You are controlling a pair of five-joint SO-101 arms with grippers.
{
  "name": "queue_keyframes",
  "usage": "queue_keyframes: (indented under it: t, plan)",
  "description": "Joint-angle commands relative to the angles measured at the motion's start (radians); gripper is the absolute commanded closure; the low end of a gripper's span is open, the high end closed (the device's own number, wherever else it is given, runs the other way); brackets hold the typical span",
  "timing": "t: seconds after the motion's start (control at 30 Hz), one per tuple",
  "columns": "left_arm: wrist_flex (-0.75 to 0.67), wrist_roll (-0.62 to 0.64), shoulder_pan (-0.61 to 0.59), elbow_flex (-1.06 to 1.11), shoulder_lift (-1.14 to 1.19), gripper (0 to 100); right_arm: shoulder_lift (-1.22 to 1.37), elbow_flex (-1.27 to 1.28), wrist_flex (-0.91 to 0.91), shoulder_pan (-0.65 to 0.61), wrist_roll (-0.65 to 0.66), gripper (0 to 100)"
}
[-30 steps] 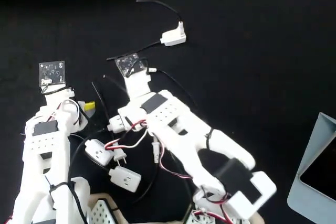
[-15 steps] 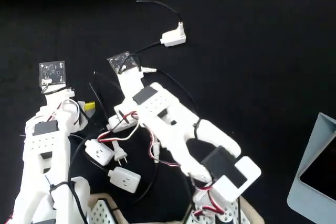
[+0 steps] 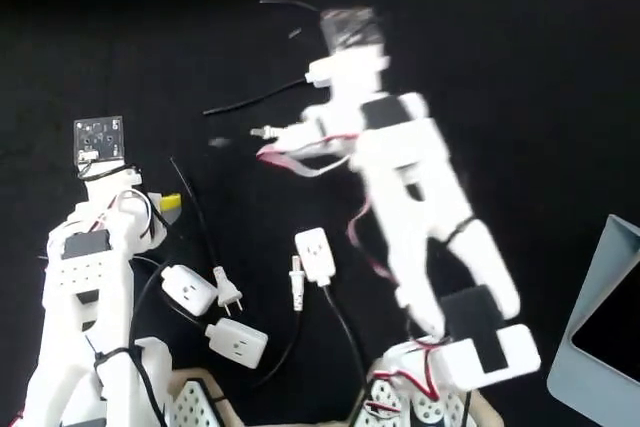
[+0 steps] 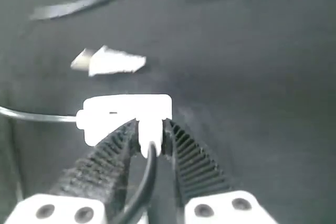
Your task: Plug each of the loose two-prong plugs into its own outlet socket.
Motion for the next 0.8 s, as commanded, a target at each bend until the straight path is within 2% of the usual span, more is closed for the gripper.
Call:
queue_keyframes:
  t: [0.0,0.17,0.3,0.37,0.5,0.6,0.77]
  plan:
    - [-0.017,0.012,-0.008,-0.005,-0.026,69,-0.051,-0.125,-0.003,0.129,0.011,98.6]
    - [-0.017,0.012,-0.008,-0.005,-0.026,69,-0.047,-0.151,-0.109,0.236,0.006,98.6]
    - [-0.017,0.012,-0.008,-0.005,-0.025,69,0.042,-0.168,-0.163,0.272,0.006,98.2]
    - [-0.017,0.012,-0.008,-0.004,-0.025,69,0.110,-0.208,-0.152,0.276,0.002,94.6]
    - [-0.020,0.012,-0.008,0.008,-0.026,69,0.208,-0.349,-0.037,0.285,-0.095,84.5]
    - [-0.021,0.012,-0.008,0.008,-0.026,69,0.223,-0.476,0.112,0.275,-0.190,86.6]
    - [-0.021,0.012,-0.008,0.008,-0.026,69,0.232,-0.576,0.293,0.158,-0.390,87.8]
